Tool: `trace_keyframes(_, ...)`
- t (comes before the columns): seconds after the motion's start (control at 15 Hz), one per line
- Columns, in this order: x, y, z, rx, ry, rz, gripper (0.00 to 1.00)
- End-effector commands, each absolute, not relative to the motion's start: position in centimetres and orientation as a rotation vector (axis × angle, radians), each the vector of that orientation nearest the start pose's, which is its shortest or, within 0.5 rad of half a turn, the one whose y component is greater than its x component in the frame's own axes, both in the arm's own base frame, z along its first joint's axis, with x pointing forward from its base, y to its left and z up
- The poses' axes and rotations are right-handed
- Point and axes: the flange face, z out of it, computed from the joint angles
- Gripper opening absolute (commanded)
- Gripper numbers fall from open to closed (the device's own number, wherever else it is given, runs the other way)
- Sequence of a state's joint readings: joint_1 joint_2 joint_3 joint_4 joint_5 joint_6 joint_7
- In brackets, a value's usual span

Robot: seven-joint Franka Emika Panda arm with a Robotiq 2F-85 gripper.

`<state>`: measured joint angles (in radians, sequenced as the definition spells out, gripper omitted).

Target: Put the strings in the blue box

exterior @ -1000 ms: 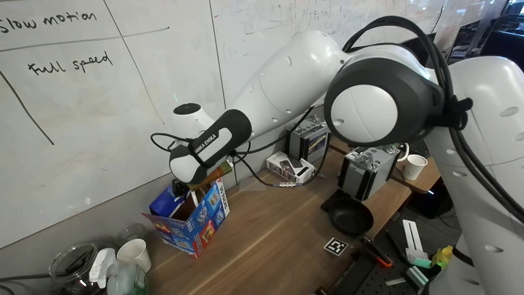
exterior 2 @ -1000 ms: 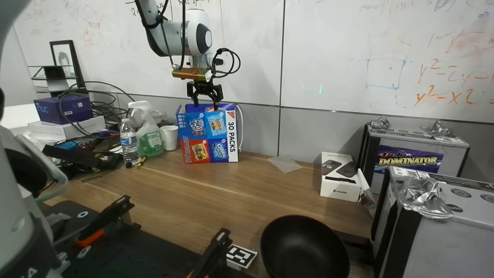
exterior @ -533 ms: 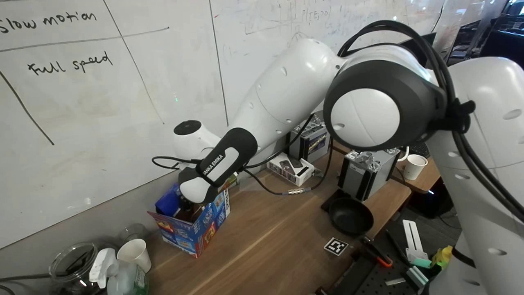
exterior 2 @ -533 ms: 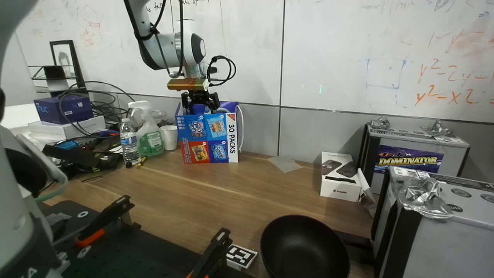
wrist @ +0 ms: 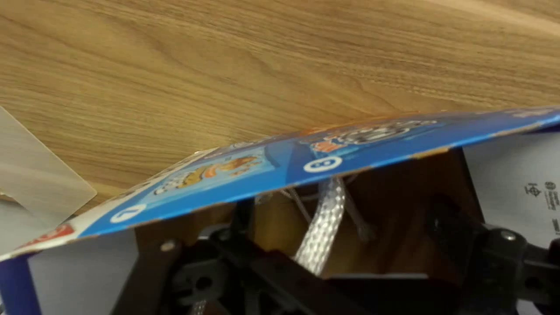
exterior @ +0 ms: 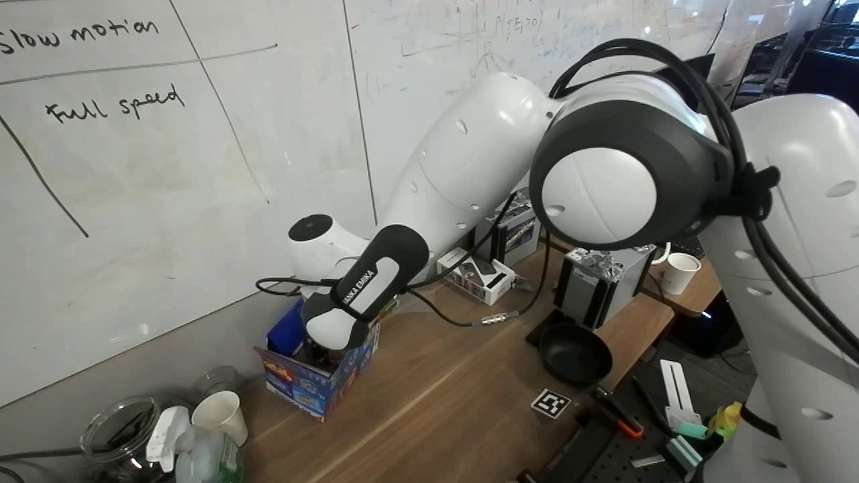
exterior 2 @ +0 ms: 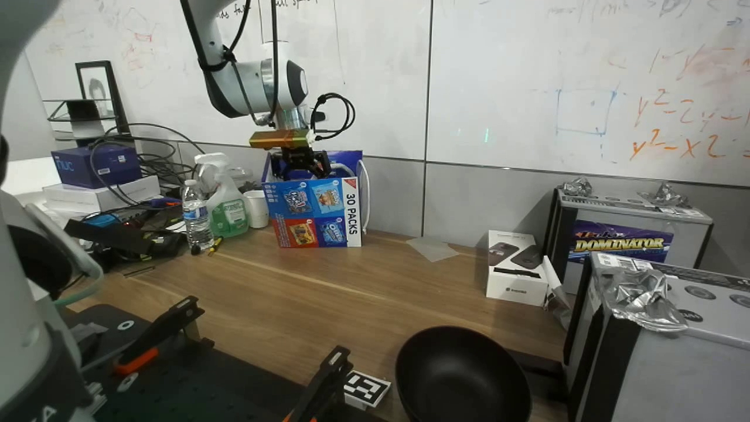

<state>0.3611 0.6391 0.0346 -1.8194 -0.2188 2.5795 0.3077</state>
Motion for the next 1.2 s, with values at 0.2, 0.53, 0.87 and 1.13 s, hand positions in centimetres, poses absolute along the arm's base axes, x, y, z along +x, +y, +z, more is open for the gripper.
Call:
trace_keyframes(0.2, 60.7, 25.3, 18.7, -3.228, -0.478, -0.308, 1.0)
trace_keyframes(0.53, 62.5, 23.7, 17.2, -3.257, -0.249, -0.447, 1.0)
trace_keyframes(0.87, 63.0, 21.8, 14.4, -3.348, -0.16, -0.427, 1.0)
trace_keyframes(1.13, 62.3, 22.5, 13.1, -3.367, -0.195, -0.363, 1.0)
